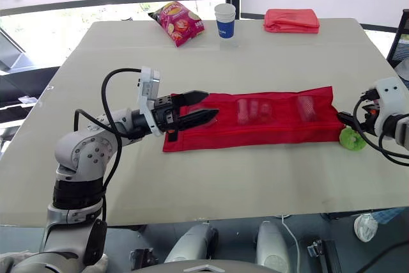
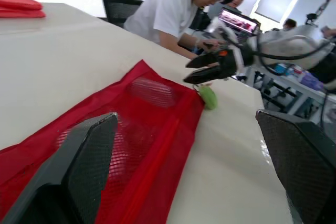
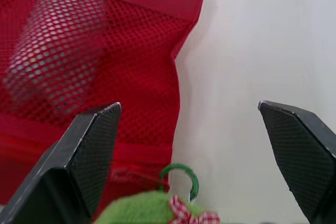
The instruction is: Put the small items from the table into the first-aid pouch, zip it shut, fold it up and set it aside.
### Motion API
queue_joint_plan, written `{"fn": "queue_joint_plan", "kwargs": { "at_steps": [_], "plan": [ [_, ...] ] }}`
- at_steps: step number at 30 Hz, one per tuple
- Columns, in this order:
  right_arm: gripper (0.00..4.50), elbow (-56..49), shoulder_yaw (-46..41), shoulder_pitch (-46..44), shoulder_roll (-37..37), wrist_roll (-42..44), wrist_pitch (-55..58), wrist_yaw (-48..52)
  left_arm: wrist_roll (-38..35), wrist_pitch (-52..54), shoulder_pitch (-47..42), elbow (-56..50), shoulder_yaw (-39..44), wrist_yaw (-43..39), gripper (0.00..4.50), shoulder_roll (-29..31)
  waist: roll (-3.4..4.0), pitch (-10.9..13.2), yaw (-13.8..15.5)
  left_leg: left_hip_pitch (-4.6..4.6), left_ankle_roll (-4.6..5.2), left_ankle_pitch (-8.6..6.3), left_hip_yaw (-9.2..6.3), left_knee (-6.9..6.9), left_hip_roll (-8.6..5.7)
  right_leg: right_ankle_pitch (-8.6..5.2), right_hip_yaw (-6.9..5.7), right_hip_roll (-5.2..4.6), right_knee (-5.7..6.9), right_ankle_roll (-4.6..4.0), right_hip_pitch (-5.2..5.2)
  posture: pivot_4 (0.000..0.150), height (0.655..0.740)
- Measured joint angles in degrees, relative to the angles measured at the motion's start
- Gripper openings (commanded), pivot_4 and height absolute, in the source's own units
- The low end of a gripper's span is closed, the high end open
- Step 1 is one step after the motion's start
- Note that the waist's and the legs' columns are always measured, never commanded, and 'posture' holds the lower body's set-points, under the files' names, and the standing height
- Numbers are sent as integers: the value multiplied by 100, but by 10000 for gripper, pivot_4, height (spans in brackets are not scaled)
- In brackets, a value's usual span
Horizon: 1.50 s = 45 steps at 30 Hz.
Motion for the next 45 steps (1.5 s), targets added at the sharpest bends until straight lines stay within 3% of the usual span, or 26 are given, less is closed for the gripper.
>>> {"fn": "queue_joint_plan", "kwargs": {
  "at_steps": [7, 8, 11, 12, 16, 18, 28, 39, 42, 45],
  "plan": [
    [44714, 255, 770, -124, -122, -123, 314, 1563, -106, -4, 96, -317, -5, -178, 45000, 268, 1, 0, 7, -5, 1, 0, -10, 1, 1, 1, -9, -3, -8, 1, 2, 1500, 7400],
    [42329, 215, 844, -122, -181, -175, 337, 1691, -114, -4, 135, -337, -7, -170, 45000, 268, 1, 0, 7, -4, 0, 0, -11, 1, 1, 1, -10, -2, -5, 0, 2, 1500, 7400],
    [32884, 151, 859, -115, -190, -256, 415, 1855, -207, -4, 291, -489, 10, -120, 45000, 268, 0, -1, 7, -3, 0, 0, -12, 1, 2, 1, -12, 0, -4, 0, 2, 1500, 7400],
    [26645, 145, 836, -105, -184, -256, 438, 1858, -223, -2, 313, -527, 10, -115, 45000, 268, 0, -1, 6, -3, 0, 0, -12, 1, 2, 1, -12, 0, -3, 0, 2, 1500, 7400],
    [11003, -122, 494, 146, -137, -186, 661, 1732, -427, 16, 354, -632, 35, -115, 45000, 274, 0, -1, 17, -4, 0, 0, -13, 2, 2, 1, -11, -2, -3, -1, 2, 1500, 7400],
    [930, -371, 283, 336, -131, -154, 795, 1599, -463, 23, 355, -632, 29, -122, 45000, 320, 0, -1, 20, -4, 0, 0, -13, 2, 2, 1, -12, -2, -2, -1, 2, 1500, 7400],
    [342, -1506, -322, 757, -324, -136, 1062, 1008, -459, -41, 330, -603, -121, -280, 45000, 433, 2, 0, 26, -4, 0, 0, -11, 4, -1, 1, -11, -3, 2, 0, 2, 1500, 7400],
    [342, -2738, -517, 844, -1950, -664, 879, 1104, -62, -415, 200, -313, -279, -106, 45000, 121, 31, 10, 28, -5, 0, 0, -9, 4, -1, 1, -14, -6, 0, 1, 2, 1500, 7400],
    [342, -3411, -337, 599, -2074, -680, 944, 1130, 70, -518, 103, -242, -444, -112, 45000, 4, 29, 10, -6, -3, 0, 0, -6, 4, 1, 1, -13, 0, 1, 1, 2, 1500, 7400],
    [342, -4099, 684, -73, -1932, -934, 1168, 1055, 195, -641, 120, -62, -412, -165, 45000, 87, 29, 11, -39, 5, -1, 0, -1, 3, 5, 1, -10, 4, 3, 1, 2, 1500, 7400]
  ]
}}
